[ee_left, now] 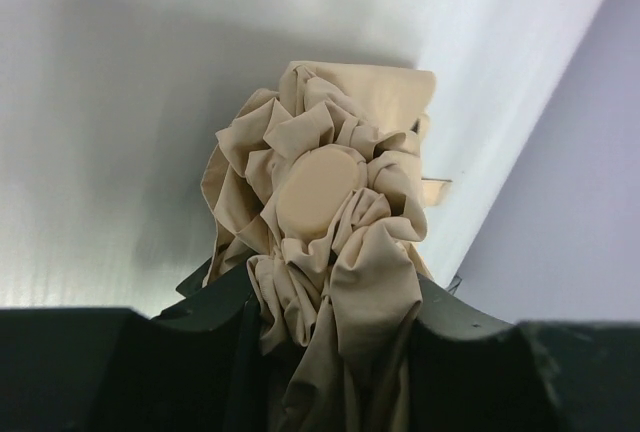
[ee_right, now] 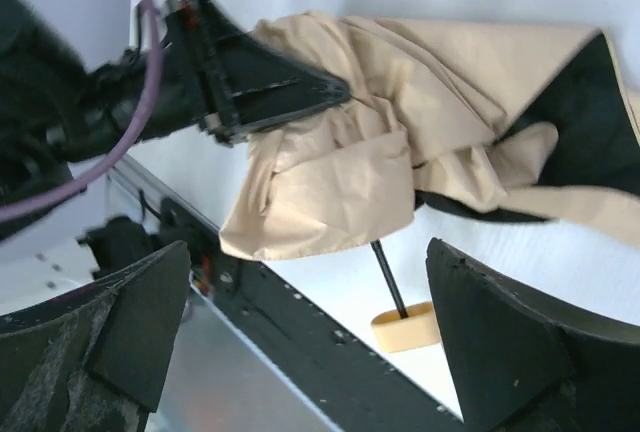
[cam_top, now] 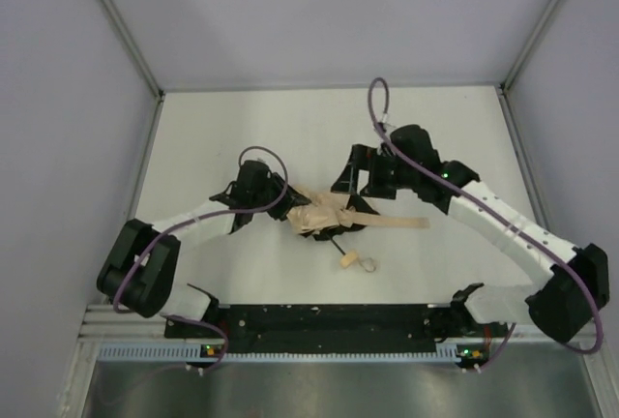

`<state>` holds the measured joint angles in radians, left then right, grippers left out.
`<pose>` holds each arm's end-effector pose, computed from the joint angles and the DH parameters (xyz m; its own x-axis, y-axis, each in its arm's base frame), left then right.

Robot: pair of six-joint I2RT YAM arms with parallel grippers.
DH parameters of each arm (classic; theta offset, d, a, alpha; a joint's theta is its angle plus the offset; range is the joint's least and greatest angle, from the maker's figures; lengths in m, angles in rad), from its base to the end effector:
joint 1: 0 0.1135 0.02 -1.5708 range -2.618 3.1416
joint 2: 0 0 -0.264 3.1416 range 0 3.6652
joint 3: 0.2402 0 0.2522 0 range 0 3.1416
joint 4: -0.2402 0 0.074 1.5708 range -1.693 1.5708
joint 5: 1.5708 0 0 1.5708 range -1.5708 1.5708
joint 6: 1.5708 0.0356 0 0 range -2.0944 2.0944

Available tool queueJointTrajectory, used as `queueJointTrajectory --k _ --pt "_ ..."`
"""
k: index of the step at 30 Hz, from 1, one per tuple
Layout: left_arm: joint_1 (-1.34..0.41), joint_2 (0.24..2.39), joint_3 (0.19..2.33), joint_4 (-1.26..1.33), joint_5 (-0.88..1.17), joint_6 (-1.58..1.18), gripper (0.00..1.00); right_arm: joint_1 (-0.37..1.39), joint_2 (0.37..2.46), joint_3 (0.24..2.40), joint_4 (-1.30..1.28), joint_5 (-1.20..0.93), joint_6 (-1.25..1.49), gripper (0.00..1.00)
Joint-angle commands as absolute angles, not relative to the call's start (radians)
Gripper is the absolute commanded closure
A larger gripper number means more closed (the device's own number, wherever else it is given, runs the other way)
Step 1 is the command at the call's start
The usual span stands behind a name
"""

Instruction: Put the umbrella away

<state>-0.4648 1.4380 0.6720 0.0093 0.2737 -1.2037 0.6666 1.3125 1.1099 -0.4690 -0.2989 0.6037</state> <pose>0.2477 -0.1350 0.1743 -0.7871 -0.6106 -0.0878 -0.3549 0.5645 -0.7453 0.2208 0.1870 0.3110 -0.8409 0.0287 -0.5404 -0.3580 0.7194 0.5952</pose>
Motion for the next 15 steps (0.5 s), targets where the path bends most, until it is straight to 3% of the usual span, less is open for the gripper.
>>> queueJointTrajectory --k 1,15 --pt "-0.462 1.364 0.646 0.222 0.336 -1.186 1.0 0.565 1.276 0.996 -0.59 -0.307 0.96 0.01" --pt "-0.462 1.374 0.607 0.319 0.402 -1.18 1.0 0.482 1.429 0.87 -0.526 -0.253 1.222 0.05"
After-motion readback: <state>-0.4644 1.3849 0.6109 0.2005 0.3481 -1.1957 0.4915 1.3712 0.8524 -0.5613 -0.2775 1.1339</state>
